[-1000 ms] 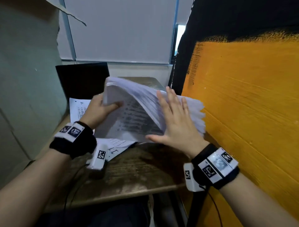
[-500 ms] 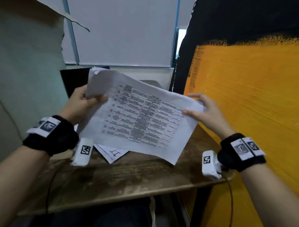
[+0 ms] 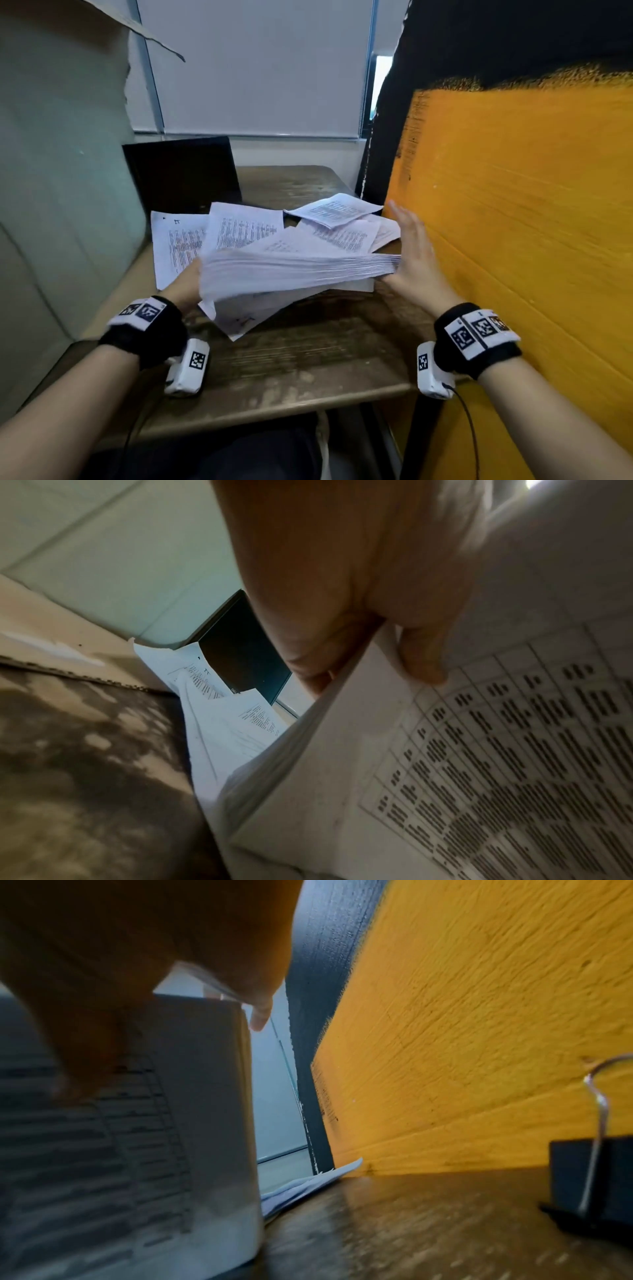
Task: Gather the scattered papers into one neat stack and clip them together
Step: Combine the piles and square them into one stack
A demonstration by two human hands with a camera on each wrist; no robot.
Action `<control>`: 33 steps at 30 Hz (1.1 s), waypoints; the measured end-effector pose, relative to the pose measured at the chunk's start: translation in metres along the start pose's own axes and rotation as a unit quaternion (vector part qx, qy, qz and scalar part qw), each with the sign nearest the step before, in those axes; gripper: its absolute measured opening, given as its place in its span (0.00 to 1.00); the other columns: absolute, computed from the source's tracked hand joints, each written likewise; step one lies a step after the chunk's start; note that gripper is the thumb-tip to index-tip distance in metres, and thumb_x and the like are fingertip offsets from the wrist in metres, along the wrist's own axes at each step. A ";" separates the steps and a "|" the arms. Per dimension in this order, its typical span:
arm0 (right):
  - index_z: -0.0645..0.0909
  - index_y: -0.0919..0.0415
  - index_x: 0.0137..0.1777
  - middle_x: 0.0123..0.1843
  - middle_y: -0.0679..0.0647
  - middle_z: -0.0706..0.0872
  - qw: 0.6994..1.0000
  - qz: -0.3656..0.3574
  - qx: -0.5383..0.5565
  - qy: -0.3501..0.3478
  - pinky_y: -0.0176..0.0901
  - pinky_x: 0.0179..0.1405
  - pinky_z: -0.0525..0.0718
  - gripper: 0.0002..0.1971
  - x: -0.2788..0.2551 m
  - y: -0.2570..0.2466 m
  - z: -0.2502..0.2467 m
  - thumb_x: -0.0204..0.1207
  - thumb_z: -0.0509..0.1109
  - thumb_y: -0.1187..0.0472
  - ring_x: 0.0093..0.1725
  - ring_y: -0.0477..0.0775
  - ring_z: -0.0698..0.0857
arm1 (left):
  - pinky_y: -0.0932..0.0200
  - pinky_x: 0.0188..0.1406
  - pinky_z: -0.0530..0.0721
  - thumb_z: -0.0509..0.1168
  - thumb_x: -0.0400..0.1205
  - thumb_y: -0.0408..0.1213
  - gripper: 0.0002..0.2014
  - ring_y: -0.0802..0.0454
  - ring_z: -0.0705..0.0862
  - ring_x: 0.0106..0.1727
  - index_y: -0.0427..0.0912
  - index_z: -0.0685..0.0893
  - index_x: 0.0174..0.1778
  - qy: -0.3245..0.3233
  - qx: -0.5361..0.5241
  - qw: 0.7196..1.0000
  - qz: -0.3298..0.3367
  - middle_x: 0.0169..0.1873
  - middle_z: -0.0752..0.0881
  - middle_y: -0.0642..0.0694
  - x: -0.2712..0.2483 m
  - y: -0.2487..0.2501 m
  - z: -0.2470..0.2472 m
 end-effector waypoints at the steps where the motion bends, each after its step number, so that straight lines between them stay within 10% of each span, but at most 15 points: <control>1: 0.50 0.49 0.85 0.83 0.56 0.57 0.999 -0.007 -0.043 0.007 0.53 0.77 0.60 0.52 -0.003 0.000 0.001 0.67 0.80 0.54 0.81 0.54 0.59 | 0.68 0.47 0.83 0.70 0.74 0.57 0.29 0.63 0.86 0.48 0.37 0.79 0.62 -0.013 0.003 1.000 0.026 0.52 0.89 0.61 -0.003 0.005 0.003; 4: 0.56 0.51 0.84 0.82 0.61 0.58 0.992 -0.018 -0.110 0.055 0.63 0.75 0.66 0.50 -0.009 0.004 0.002 0.64 0.80 0.62 0.79 0.61 0.62 | 0.68 0.46 0.86 0.66 0.82 0.30 0.07 0.59 0.88 0.49 0.45 0.84 0.53 0.012 0.024 0.998 0.062 0.42 0.91 0.61 0.004 0.002 0.010; 8: 0.73 0.57 0.67 0.61 0.61 0.73 0.973 -0.100 -0.149 0.147 0.48 0.53 0.75 0.33 -0.007 0.012 0.006 0.62 0.80 0.68 0.57 0.60 0.75 | 0.39 0.62 0.83 0.70 0.79 0.41 0.12 0.38 0.87 0.56 0.42 0.84 0.56 0.094 -0.027 0.995 -0.011 0.55 0.89 0.36 0.012 -0.005 0.009; 12: 0.82 0.61 0.56 0.54 0.61 0.81 0.972 -0.114 -0.165 0.126 0.42 0.31 0.79 0.16 0.003 0.013 0.014 0.68 0.77 0.70 0.43 0.60 0.83 | 0.44 0.58 0.83 0.68 0.80 0.45 0.12 0.44 0.89 0.51 0.43 0.84 0.55 0.114 -0.060 0.992 0.003 0.50 0.90 0.43 0.014 0.000 0.016; 19: 0.71 0.65 0.77 0.76 0.68 0.73 0.951 -0.185 -0.244 0.043 0.56 0.68 0.77 0.36 0.010 0.026 0.027 0.67 0.76 0.74 0.72 0.65 0.74 | 0.47 0.53 0.84 0.65 0.82 0.31 0.11 0.49 0.88 0.42 0.39 0.81 0.60 0.111 -0.156 0.981 -0.016 0.46 0.90 0.42 0.025 -0.001 0.014; 24: 0.62 0.65 0.83 0.85 0.62 0.60 0.942 -0.194 -0.274 0.000 0.55 0.78 0.66 0.36 0.002 0.023 0.024 0.74 0.70 0.68 0.83 0.60 0.60 | 0.52 0.41 0.86 0.67 0.81 0.32 0.08 0.52 0.91 0.33 0.40 0.82 0.56 0.117 -0.189 0.974 -0.037 0.34 0.92 0.49 0.024 -0.009 0.012; 33: 0.55 0.65 0.85 0.86 0.63 0.51 0.925 -0.201 -0.322 -0.013 0.61 0.82 0.55 0.39 -0.006 0.013 0.019 0.76 0.68 0.64 0.86 0.63 0.50 | 0.58 0.29 0.89 0.66 0.81 0.32 0.15 0.52 0.91 0.35 0.36 0.80 0.64 0.108 -0.207 0.972 -0.039 0.43 0.91 0.43 0.018 -0.007 0.004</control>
Point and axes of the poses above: each hand's wrist, its own x-axis towards the middle knuckle, its own z-axis out of the palm, y = z × x, the point moved 1 cm from there along x, towards the middle knuckle
